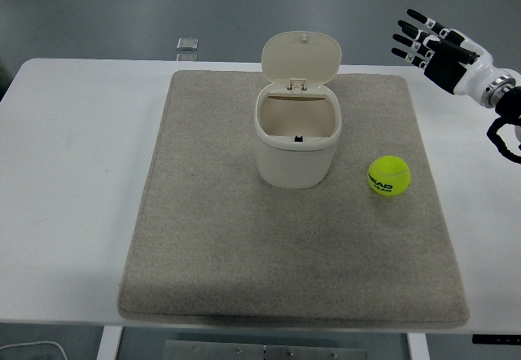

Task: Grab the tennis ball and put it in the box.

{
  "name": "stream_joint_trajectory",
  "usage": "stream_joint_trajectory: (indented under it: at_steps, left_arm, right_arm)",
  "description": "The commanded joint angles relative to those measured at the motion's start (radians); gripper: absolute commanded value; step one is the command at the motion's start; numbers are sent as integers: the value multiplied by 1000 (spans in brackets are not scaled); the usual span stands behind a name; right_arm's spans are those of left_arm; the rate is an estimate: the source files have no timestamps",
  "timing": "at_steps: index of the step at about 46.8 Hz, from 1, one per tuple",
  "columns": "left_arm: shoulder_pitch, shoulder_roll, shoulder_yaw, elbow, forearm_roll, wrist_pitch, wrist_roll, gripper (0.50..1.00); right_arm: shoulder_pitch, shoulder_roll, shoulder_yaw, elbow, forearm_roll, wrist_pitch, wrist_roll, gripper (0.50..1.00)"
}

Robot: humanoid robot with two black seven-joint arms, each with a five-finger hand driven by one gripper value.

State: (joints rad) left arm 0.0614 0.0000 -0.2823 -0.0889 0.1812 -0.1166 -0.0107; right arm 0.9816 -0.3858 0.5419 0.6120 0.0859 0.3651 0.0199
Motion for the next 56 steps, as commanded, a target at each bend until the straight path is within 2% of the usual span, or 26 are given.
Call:
stream_joint_trajectory:
  at_steps: [1, 56]
  left_arm:
    - [0, 0, 0, -2, 0, 0, 0, 992]
    - [-8, 0, 0, 6, 0, 6, -2, 992]
  right_arm:
    - [2, -1, 1, 0, 0, 0, 0, 913]
    - [19, -1, 0, -1, -14, 15, 14, 913]
